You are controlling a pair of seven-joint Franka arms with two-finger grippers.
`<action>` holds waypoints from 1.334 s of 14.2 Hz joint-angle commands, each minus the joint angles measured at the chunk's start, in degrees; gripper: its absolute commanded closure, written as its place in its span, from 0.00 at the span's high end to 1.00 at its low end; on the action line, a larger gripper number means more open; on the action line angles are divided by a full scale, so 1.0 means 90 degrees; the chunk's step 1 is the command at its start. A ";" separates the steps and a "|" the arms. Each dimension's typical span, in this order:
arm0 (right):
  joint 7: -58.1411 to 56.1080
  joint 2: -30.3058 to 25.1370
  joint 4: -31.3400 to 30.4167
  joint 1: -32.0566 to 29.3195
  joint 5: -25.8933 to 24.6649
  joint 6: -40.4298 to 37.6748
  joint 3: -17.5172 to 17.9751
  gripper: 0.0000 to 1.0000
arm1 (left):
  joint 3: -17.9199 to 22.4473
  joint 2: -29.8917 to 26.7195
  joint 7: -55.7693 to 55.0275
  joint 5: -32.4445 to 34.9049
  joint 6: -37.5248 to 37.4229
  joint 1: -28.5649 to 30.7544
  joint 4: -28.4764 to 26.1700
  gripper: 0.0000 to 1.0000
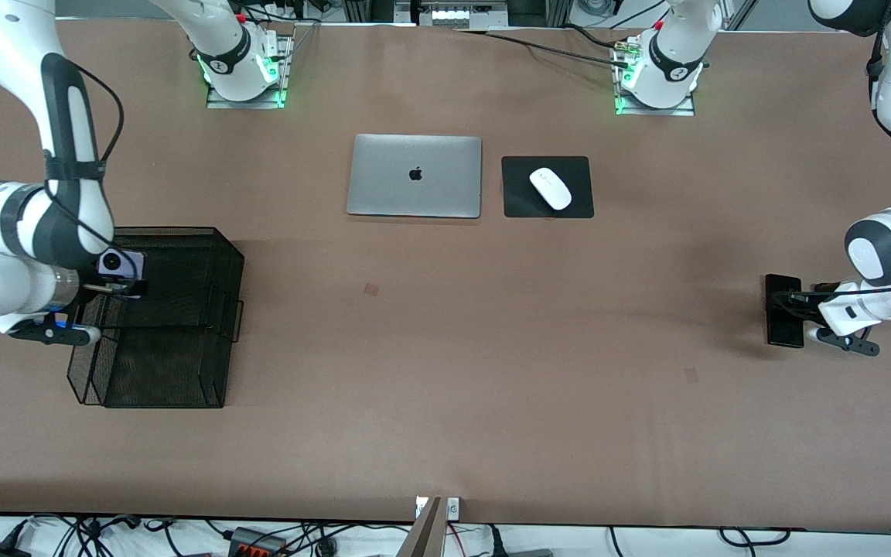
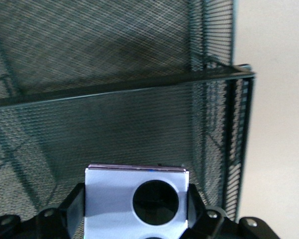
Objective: Place phones with both arms
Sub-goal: 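Carry the white phone into the basket with the right gripper, then set the black phone down with the left gripper while the right gripper releases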
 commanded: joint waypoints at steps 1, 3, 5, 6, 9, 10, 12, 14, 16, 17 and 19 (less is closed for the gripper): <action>-0.0268 0.0049 -0.0057 -0.0183 -0.0034 0.0199 0.0095 0.32 | -0.0064 0.0091 0.0129 0.0146 0.0059 -0.0014 0.0079 0.62; -0.0434 0.0137 -0.0057 -0.0251 -0.0034 0.0385 0.0095 0.32 | -0.0064 0.0091 0.0061 0.0108 0.0059 -0.0044 0.0079 0.56; -0.0434 0.0176 -0.0048 -0.0242 -0.0004 0.0464 0.0105 0.50 | -0.0073 0.0072 -0.0007 0.0059 0.0011 -0.0082 0.0079 0.49; -0.0415 0.0176 0.0011 -0.0242 0.0034 0.0464 0.0105 0.94 | -0.0073 0.0042 -0.0220 0.0058 -0.0077 -0.0151 0.0070 0.49; -0.0327 -0.0057 0.0245 -0.0135 0.0025 0.0308 0.0115 1.00 | -0.0083 -0.0298 -0.1050 -0.0136 -0.1021 -0.0482 0.0079 0.45; -0.0337 -0.0203 0.0323 -0.0086 0.0025 0.0250 0.0125 1.00 | -0.0093 -0.0474 -0.1120 -0.0176 -0.1402 -0.0657 0.0079 0.45; -0.0405 -0.0467 0.0479 -0.0027 -0.0014 0.0230 0.0173 1.00 | -0.0190 -0.0690 -0.1664 -0.0438 -0.1882 -0.1048 0.0254 0.45; -0.0473 -0.0556 0.0752 0.0061 -0.0014 0.0142 0.0164 1.00 | -0.0191 -0.0729 -0.2436 -0.0877 -0.2477 -0.1457 0.0537 0.45; -0.0600 -0.0615 0.1113 0.0061 0.0034 -0.0266 0.0173 1.00 | -0.0132 -0.0768 -0.3129 -0.1365 -0.2830 -0.2024 0.0781 0.44; -0.0552 -0.0624 0.1240 0.0061 0.0073 -0.0423 0.0173 1.00 | -0.0122 -0.0759 -0.3432 -0.1638 -0.2841 -0.2268 0.0928 0.43; -0.0425 -0.0712 0.1252 0.0109 0.0103 -0.0542 0.0183 1.00 | -0.0093 -0.0700 -0.4076 -0.2195 -0.2851 -0.2883 0.1143 0.43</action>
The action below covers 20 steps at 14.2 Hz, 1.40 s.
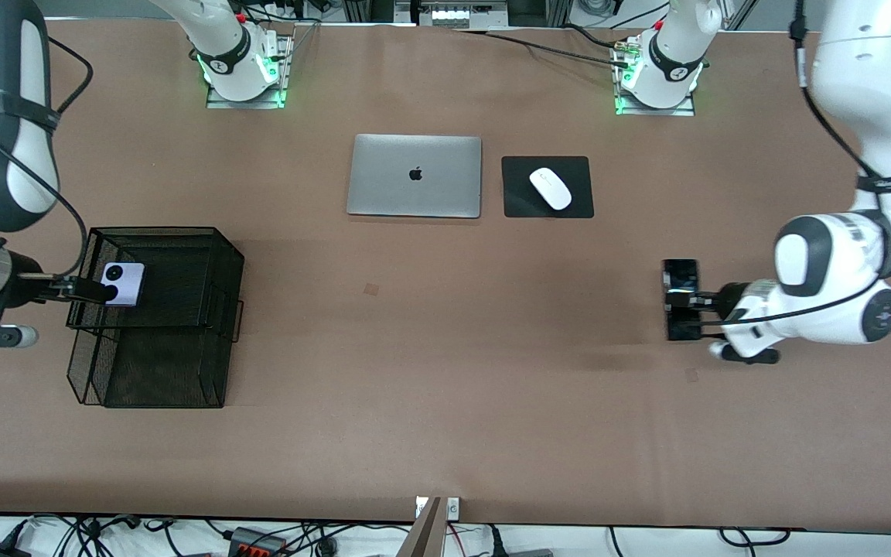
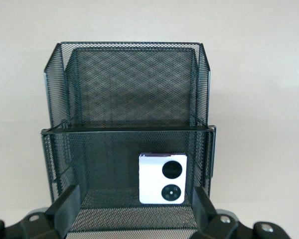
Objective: Place phones with both arms
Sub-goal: 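Set the black phone down with the left gripper while the right gripper releases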
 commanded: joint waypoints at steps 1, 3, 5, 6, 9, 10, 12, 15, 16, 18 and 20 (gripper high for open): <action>0.0114 -0.0042 0.0093 0.0146 0.0085 -0.0202 0.0026 1.00 | 0.0151 0.0099 -0.0983 -0.0739 -0.0181 -0.0751 0.0458 0.43; 0.0630 0.0007 0.0054 0.0370 0.0076 -0.0124 0.0026 1.00 | 0.0161 0.0479 -0.1736 -0.0976 -0.0162 -0.1317 0.1236 0.43; 0.0643 0.0036 0.0054 0.0479 0.0066 0.0070 0.0026 1.00 | 0.0462 0.0918 -0.2458 -0.1578 -0.0171 -0.1952 0.2018 0.41; 0.0603 0.0046 0.0054 0.0469 0.0075 0.0091 0.0026 1.00 | 0.0764 0.1085 -0.2742 -0.2085 -0.0133 -0.2313 0.2264 0.41; 0.0603 0.0183 0.0103 0.0605 0.0046 0.0101 0.0026 1.00 | 0.1838 0.1427 -0.3204 -0.3268 0.0237 -0.3485 0.2695 0.41; 0.0613 0.0193 0.0113 0.0625 0.0075 0.0149 0.0026 1.00 | 0.2025 0.1554 -0.3204 -0.3716 0.0751 -0.3817 0.2705 0.41; 0.0613 0.0193 0.0093 0.0635 0.0105 0.0247 0.0035 1.00 | 0.2250 0.1846 -0.3224 -0.4508 0.1874 -0.4344 0.2822 0.39; 0.0622 0.0407 0.0093 0.0869 0.0777 0.0354 0.0065 1.00 | 0.3127 0.2588 -0.3253 -0.5533 0.2669 -0.5311 0.3358 0.39; 0.0661 0.0446 0.0083 0.0995 0.0808 0.0500 0.0065 1.00 | 0.3410 0.2774 -0.3350 -0.6059 0.2922 -0.5614 0.3427 0.39; 0.0701 0.0612 0.0074 0.1298 0.0788 0.0715 0.0065 1.00 | 0.3996 0.3019 -0.3332 -0.6484 0.3411 -0.6161 0.3448 0.39; 0.0701 0.0710 0.0074 0.1387 0.0808 0.0764 0.0065 1.00 | 0.4320 0.3331 -0.3157 -0.6475 0.3432 -0.6407 0.3729 0.39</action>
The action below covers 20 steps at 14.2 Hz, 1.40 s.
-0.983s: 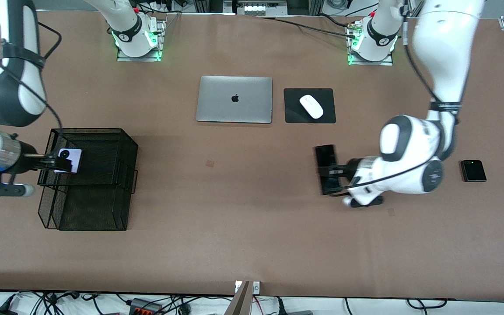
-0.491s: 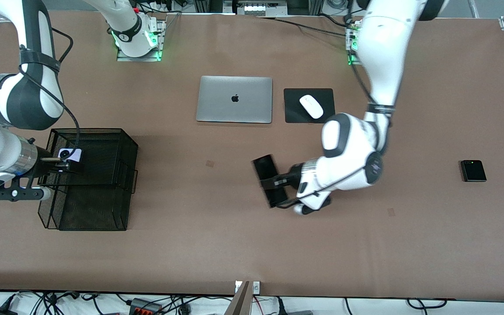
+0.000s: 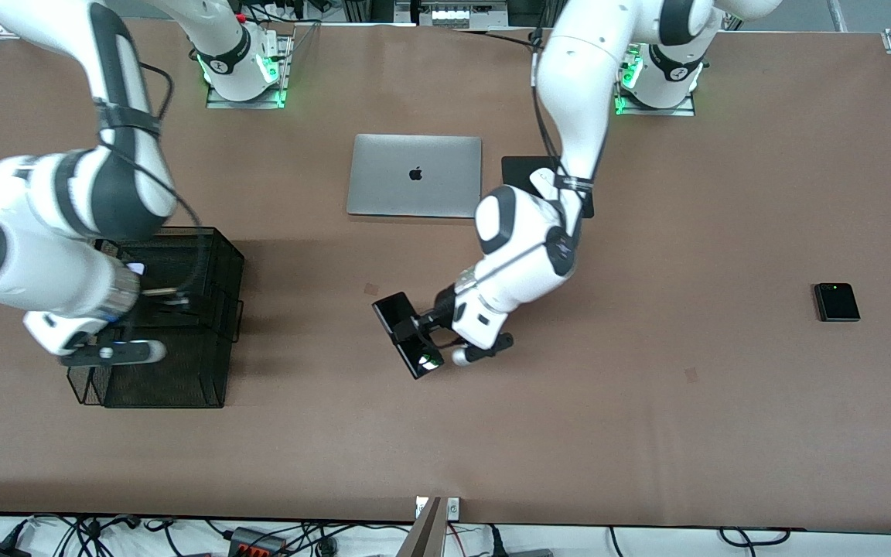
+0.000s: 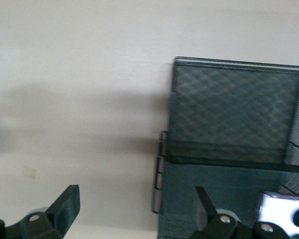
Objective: Place phones with both arms
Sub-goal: 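Set the black phone down with the left gripper while the right gripper releases, then grasp the black phone with the right gripper while the left gripper reaches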
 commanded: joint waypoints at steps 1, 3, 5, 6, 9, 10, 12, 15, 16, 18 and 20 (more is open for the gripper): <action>0.0054 0.0105 0.0015 0.0063 0.0103 0.0073 -0.0021 1.00 | 0.0612 0.0587 0.0167 -0.0179 0.0026 -0.0292 0.0712 0.39; 0.0044 0.0193 -0.0005 0.0073 0.0103 0.0093 -0.0021 1.00 | 0.0779 0.0667 0.0800 -0.0150 0.0026 -0.0419 0.0734 0.39; 0.0044 0.0203 -0.0054 0.0083 0.0113 0.0093 -0.0011 1.00 | 0.0809 0.0832 0.1620 -0.0140 0.0026 -0.0488 0.0733 0.39; 0.0044 0.0232 -0.0054 0.0102 0.0113 0.0093 -0.0011 1.00 | 0.0809 0.0881 0.1933 -0.0131 0.0026 -0.0507 0.0714 0.39; 0.0044 0.0301 -0.0054 0.0287 0.0113 0.0122 -0.0011 1.00 | 0.0828 0.1077 0.2034 -0.0111 0.0026 -0.0741 0.0675 0.39; 0.0044 0.0330 -0.0054 0.0327 0.0113 0.0161 -0.0011 1.00 | 0.0896 0.1125 0.2025 -0.0082 0.0016 -0.0868 0.0655 0.39; 0.0044 0.0379 -0.0054 0.0376 0.0113 0.0190 -0.0011 1.00 | 0.0946 0.1145 0.1976 0.0375 -0.0032 -0.0947 0.0655 0.39; 0.0044 0.0447 -0.0064 0.0405 0.0113 0.0190 -0.0011 1.00 | 0.0946 0.1184 0.1976 0.1002 -0.0033 -0.0957 0.0587 0.54; 0.0044 0.0467 -0.0073 0.0405 0.0113 0.0190 -0.0011 1.00 | 0.0946 0.1204 0.1966 0.1002 -0.0032 -0.0957 0.0587 0.57; 0.0044 0.0535 -0.0073 0.0415 0.0113 0.0190 -0.0011 1.00 | 0.0946 0.1252 0.2024 0.1002 -0.0013 -0.0947 0.0548 0.61; 0.0044 0.0545 -0.0083 0.0454 0.0113 0.0190 -0.0011 1.00 | 0.0946 0.1311 0.2025 0.1002 0.0016 -0.0937 0.0548 0.79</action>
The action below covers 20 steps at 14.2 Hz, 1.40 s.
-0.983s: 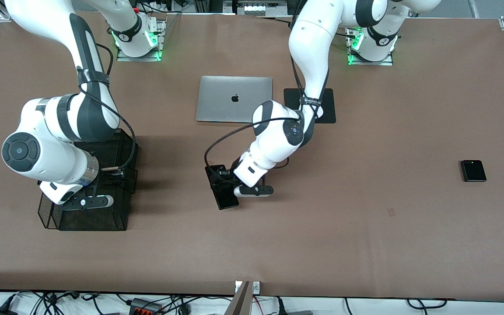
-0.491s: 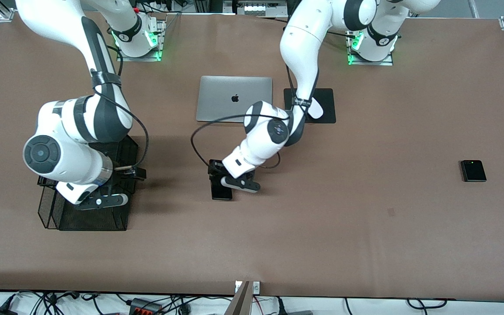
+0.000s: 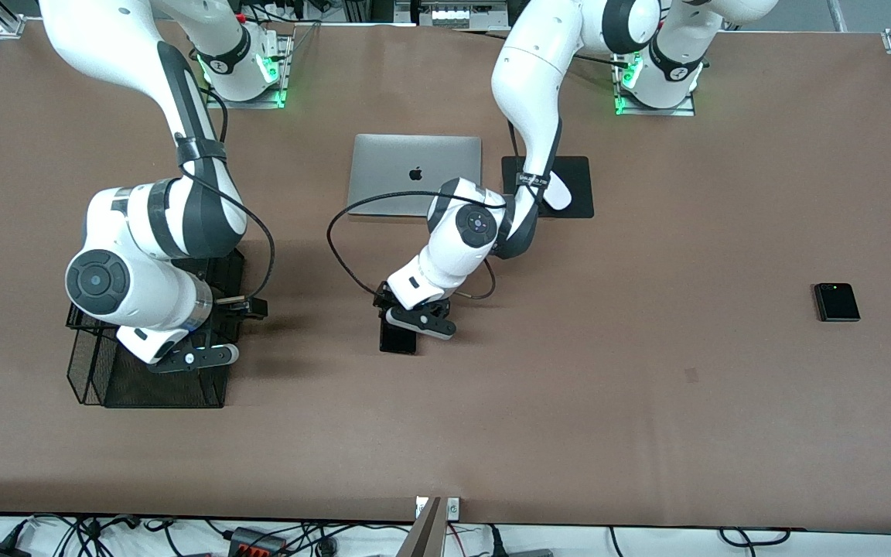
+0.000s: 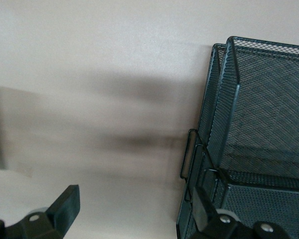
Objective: Place phones with both arms
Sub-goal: 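Grasp the black phone with the right gripper while the left gripper reaches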
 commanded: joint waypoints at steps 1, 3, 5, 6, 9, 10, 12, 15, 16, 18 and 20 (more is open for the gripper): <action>-0.0004 -0.0019 -0.0093 0.0071 0.0091 0.0078 -0.0016 1.00 | 0.0091 0.0075 0.0059 0.0077 0.0012 0.0010 0.0081 1.00; -0.0004 -0.0019 -0.0122 0.0100 0.0091 0.0117 -0.0016 1.00 | 0.0081 0.0055 0.0030 0.0077 0.0002 0.0030 0.0091 1.00; -0.0004 -0.0019 -0.0123 0.0100 0.0091 0.0117 -0.0016 1.00 | 0.0071 0.0026 0.0020 0.0077 0.0002 0.0098 0.0101 1.00; -0.0004 -0.0019 -0.0113 0.0100 0.0091 0.0117 -0.0016 1.00 | 0.0061 -0.0061 0.0020 0.0086 -0.0046 0.0214 0.0091 1.00; 0.0006 -0.0019 -0.0074 0.0100 0.0100 0.0126 -0.0026 1.00 | -0.0783 -0.1073 0.0059 0.1291 -0.0319 0.1100 -0.0336 1.00; 0.0006 -0.0019 -0.0074 0.0100 0.0100 0.0127 -0.0017 1.00 | -0.1504 -0.1677 0.0069 0.2042 -0.0349 0.1645 -0.0735 1.00; -0.0004 -0.0009 -0.0074 0.0129 0.0149 0.0185 -0.0016 1.00 | -0.2455 -0.2752 0.0079 0.3294 -0.0388 0.2545 -0.1624 1.00; 0.0016 0.0254 -0.0064 0.0509 0.0188 0.0652 -0.0016 1.00 | -0.3034 -0.3770 0.0079 0.3786 -0.1127 0.3708 -0.2349 1.00; 0.0055 0.0371 -0.0054 0.0655 0.0208 0.0886 -0.0016 1.00 | -0.3044 -0.3947 0.0079 0.3981 -0.1537 0.3914 -0.2380 1.00; 0.0502 0.0605 -0.0044 0.0958 0.0431 0.1374 -0.0016 1.00 | -0.3044 -0.4250 0.0079 0.4479 -0.2222 0.4344 -0.2380 1.00; 0.0573 0.0781 -0.0035 0.1280 0.0432 0.1853 -0.0026 1.00 | -0.3054 -0.4465 0.0079 0.4686 -0.2701 0.4696 -0.2419 1.00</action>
